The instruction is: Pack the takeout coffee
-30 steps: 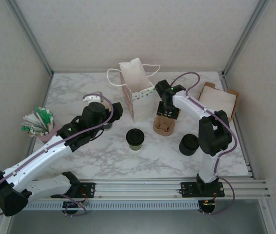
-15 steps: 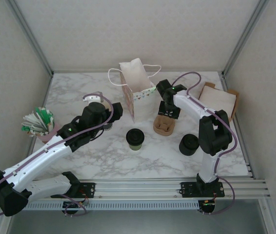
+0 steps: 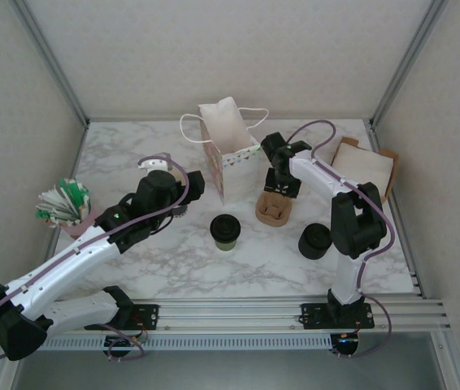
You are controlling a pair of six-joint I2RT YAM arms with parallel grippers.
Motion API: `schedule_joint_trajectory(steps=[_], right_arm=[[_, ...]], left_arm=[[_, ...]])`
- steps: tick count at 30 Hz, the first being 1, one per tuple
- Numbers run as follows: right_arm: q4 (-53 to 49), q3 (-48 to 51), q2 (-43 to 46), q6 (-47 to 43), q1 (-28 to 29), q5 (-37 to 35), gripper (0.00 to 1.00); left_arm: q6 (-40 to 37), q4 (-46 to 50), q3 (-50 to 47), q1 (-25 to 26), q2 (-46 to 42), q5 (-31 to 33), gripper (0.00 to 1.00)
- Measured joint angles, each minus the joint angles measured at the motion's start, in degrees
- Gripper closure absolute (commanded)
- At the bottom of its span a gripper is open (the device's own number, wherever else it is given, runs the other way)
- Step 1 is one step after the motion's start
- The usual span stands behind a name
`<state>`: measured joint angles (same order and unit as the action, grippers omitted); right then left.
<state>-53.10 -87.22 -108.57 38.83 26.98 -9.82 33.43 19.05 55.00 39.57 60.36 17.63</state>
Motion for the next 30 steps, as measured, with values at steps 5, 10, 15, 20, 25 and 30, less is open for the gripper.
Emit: schedule_joint_trajectory(steps=[5,10,15,20,25,30], right_arm=[[0.2,0.2,-0.1,0.0,0.0,0.5,0.52],[0.2,0.2,-0.1,0.0,0.0,0.7,0.52],[0.2,0.2,-0.2,0.0,0.0,0.8,0.53],[0.4,0.4,-0.5,0.0,0.0,0.9,0.56],[0.8,0.5,-0.8,-0.2,0.0,1.0,0.58],[0.8,0.5,-0.8,-0.6,0.0,0.9,0.62]], left_arm=[[0.0,0.0,0.0,0.0,0.0,0.0,0.01],[0.0,0.0,0.0,0.0,0.0,0.0,0.01],[0.0,0.0,0.0,0.0,0.0,0.0,0.01],[0.0,0.0,0.0,0.0,0.0,0.0,0.01],[0.0,-0.1,0.0,0.0,0.0,0.0,0.01],[0.0,-0.5,0.0,0.0,0.0,0.0,0.01]])
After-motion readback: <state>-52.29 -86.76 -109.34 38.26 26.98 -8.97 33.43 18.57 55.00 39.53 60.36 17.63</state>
